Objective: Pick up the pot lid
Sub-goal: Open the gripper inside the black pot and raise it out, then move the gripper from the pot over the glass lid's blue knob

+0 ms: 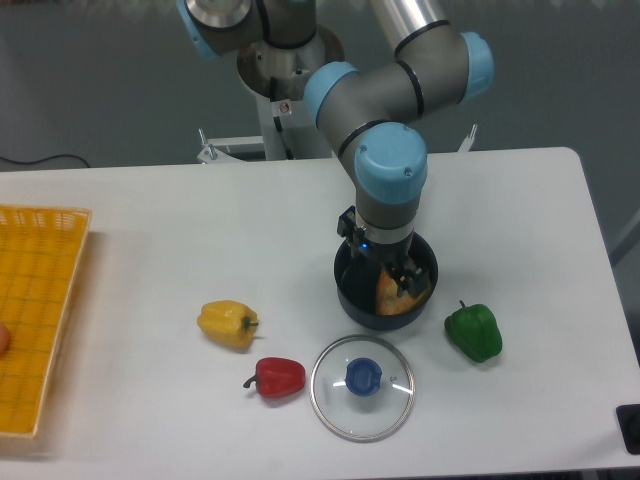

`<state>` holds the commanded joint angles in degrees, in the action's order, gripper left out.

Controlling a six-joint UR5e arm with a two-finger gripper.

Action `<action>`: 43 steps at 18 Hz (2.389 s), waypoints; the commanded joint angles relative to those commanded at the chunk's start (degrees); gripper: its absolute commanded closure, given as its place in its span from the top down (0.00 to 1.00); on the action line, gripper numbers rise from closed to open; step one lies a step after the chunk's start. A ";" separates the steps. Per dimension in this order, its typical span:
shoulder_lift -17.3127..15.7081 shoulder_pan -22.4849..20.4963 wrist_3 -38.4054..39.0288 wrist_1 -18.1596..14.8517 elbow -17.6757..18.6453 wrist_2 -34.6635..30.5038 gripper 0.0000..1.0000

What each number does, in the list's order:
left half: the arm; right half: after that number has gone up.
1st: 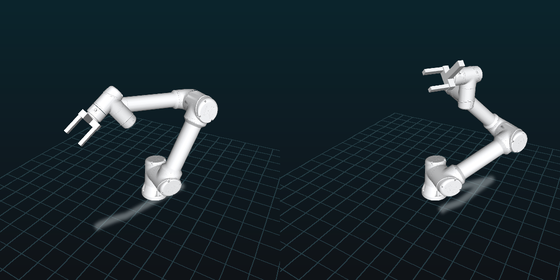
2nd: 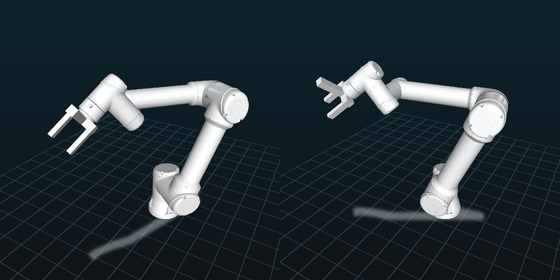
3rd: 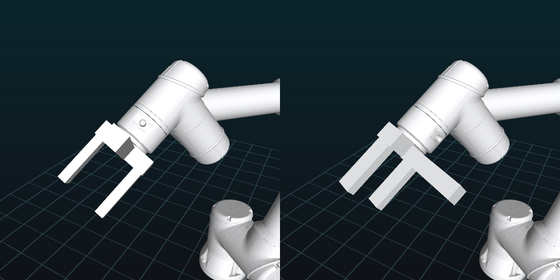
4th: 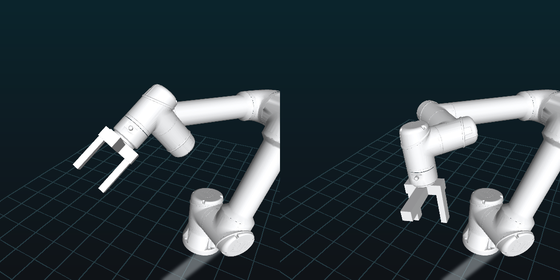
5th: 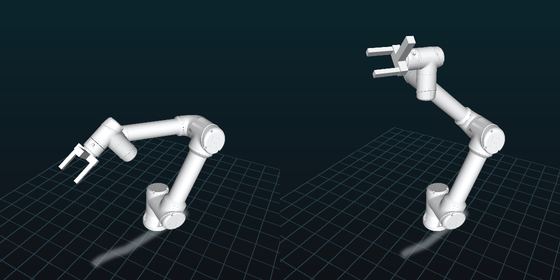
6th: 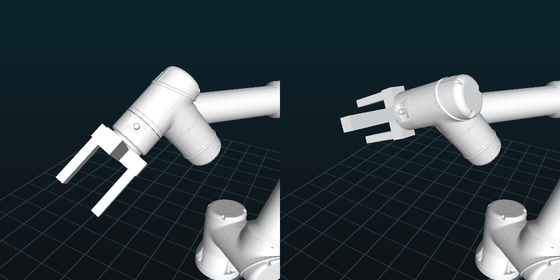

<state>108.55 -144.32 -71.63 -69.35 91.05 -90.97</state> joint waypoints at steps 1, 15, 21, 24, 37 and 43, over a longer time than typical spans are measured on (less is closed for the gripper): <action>-0.09 0.09 0.00 0.00 0.00 -0.17 1.00; -1.76 -0.61 8.07 2.99 2.46 4.29 1.00; -1.41 -0.44 18.07 7.45 3.34 9.23 1.00; -0.62 -0.17 28.80 11.07 3.08 9.41 1.00; 9.92 1.84 40.95 15.99 -3.33 7.65 1.00; 15.29 2.90 43.86 21.44 -6.94 7.74 1.00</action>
<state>123.84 -141.42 -27.77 -47.90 84.11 -83.23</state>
